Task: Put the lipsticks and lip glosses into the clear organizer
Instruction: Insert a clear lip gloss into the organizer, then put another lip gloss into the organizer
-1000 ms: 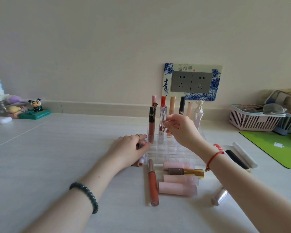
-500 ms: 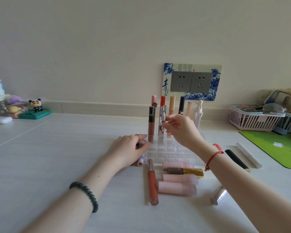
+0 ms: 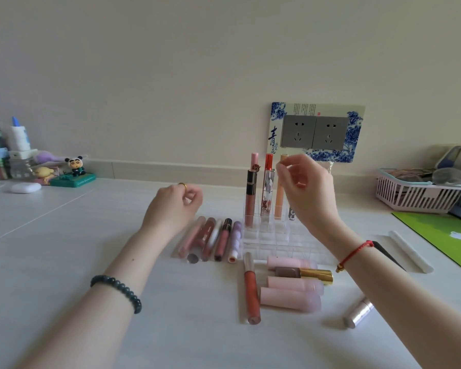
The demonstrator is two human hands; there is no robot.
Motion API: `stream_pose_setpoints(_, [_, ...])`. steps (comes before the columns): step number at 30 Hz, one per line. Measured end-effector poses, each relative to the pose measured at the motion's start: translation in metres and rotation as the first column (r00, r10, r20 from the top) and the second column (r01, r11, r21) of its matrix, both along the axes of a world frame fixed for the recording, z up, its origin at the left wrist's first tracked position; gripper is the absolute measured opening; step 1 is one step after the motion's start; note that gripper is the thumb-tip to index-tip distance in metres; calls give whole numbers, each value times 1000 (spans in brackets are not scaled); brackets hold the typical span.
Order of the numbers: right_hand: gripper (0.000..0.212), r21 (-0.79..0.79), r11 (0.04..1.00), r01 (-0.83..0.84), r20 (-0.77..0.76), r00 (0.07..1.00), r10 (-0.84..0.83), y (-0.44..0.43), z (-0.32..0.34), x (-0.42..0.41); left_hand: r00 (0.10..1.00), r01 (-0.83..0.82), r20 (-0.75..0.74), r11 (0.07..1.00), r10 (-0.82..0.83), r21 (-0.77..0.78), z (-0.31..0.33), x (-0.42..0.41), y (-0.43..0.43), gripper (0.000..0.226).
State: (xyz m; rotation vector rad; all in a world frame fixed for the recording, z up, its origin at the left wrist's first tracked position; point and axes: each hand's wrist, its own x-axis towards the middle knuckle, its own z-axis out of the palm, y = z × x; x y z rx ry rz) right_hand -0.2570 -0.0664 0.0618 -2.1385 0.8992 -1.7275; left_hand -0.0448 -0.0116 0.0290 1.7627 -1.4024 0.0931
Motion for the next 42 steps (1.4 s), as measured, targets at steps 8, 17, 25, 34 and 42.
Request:
stream_pose_setpoints(8, [10,106,982,-158,-371,910,187,18,-17,25,998,3,-66,968,14,251,-11,7,2,18])
stream_pose_setpoints(17, [12,162,979,-121,-438,881,181,18,-34,25,998,-42,65,908,17,418,-12,-6,2,22])
stream_pose_setpoints(25, [14,166,979,-119,-441,879,182,18,-34,24,992,-82,120,869,26,488,-15,-15,1,38])
stream_pose_setpoints(34, [14,184,977,-110,-427,886,180,16,-32,23,998,-64,53,859,42,507,-16,-15,-1,32])
stream_pose_setpoints(42, [15,189,975,-113,-424,887,185,16,-32,22,994,-54,108,840,-5,540,-16,-18,-1,32])
